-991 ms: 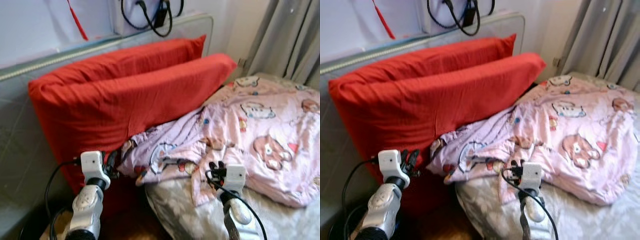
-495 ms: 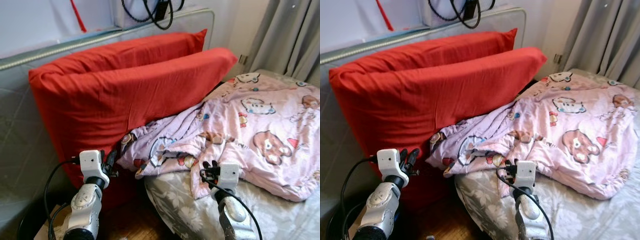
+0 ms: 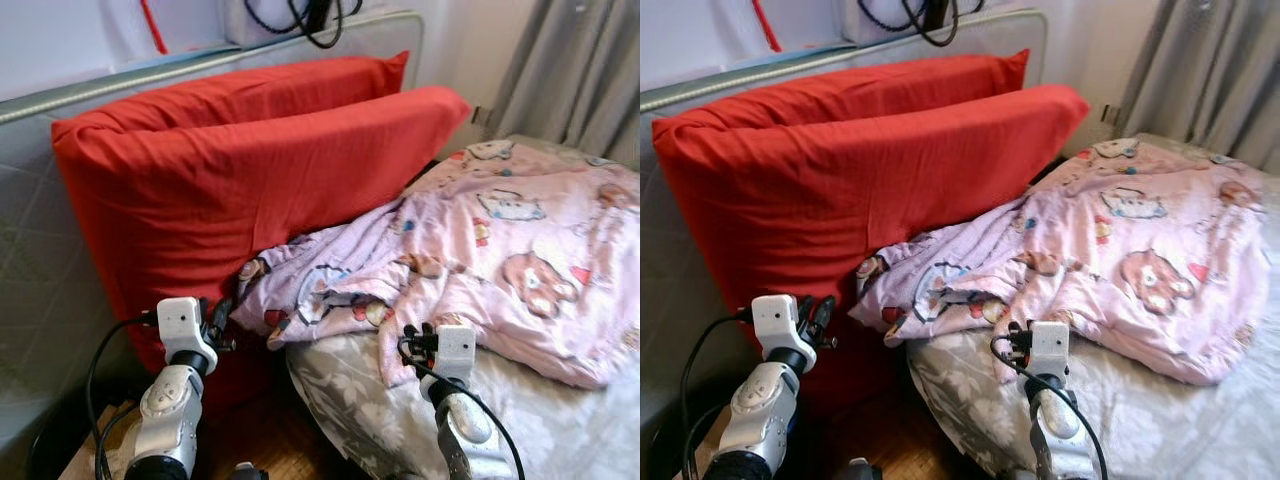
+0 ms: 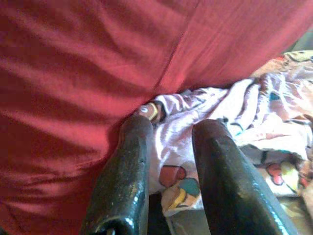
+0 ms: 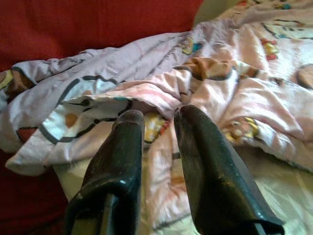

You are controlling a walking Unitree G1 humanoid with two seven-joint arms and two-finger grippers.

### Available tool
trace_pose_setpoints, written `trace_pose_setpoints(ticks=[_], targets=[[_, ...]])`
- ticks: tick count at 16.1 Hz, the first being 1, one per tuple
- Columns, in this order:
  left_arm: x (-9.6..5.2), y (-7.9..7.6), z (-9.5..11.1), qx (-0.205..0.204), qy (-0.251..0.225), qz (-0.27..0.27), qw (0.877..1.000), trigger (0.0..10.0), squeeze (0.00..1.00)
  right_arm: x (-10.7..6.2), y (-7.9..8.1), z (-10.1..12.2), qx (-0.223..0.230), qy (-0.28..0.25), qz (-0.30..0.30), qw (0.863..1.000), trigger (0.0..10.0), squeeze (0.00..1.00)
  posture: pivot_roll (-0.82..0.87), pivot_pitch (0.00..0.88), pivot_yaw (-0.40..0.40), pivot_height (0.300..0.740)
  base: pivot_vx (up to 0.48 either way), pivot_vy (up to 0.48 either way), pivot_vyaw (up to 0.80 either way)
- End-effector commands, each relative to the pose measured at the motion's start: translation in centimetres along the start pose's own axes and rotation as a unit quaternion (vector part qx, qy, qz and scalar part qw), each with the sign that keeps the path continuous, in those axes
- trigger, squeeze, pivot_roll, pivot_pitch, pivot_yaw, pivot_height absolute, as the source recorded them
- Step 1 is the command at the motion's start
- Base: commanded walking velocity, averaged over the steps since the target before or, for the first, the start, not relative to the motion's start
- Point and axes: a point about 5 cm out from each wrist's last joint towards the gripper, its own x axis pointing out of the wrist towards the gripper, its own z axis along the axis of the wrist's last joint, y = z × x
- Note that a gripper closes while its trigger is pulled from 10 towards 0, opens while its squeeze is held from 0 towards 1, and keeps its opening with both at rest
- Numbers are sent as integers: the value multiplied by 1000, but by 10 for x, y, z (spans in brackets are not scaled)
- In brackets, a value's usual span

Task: Clean up the room

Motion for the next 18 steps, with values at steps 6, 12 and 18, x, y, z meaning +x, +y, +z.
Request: trace_pose_setpoints(ticks=[6,12,18], targets=[[0,-2,2,-3,1,-12,1000,10000,0,-1,-2,1,-7,-5,-2,1000,10000,0,0,0,1,632,0,0,0],[1,-5,3,-11,1,-21,1000,10000,0,0,-2,2,-16,-5,2,1000,10000,0,0,0,2,632,0,0,0],[3,-9,5,-15,-1,-27,1000,10000,0,-2,1,2,-26,-6,18,999,10000,0,2,0,0,632,0,0,667]])
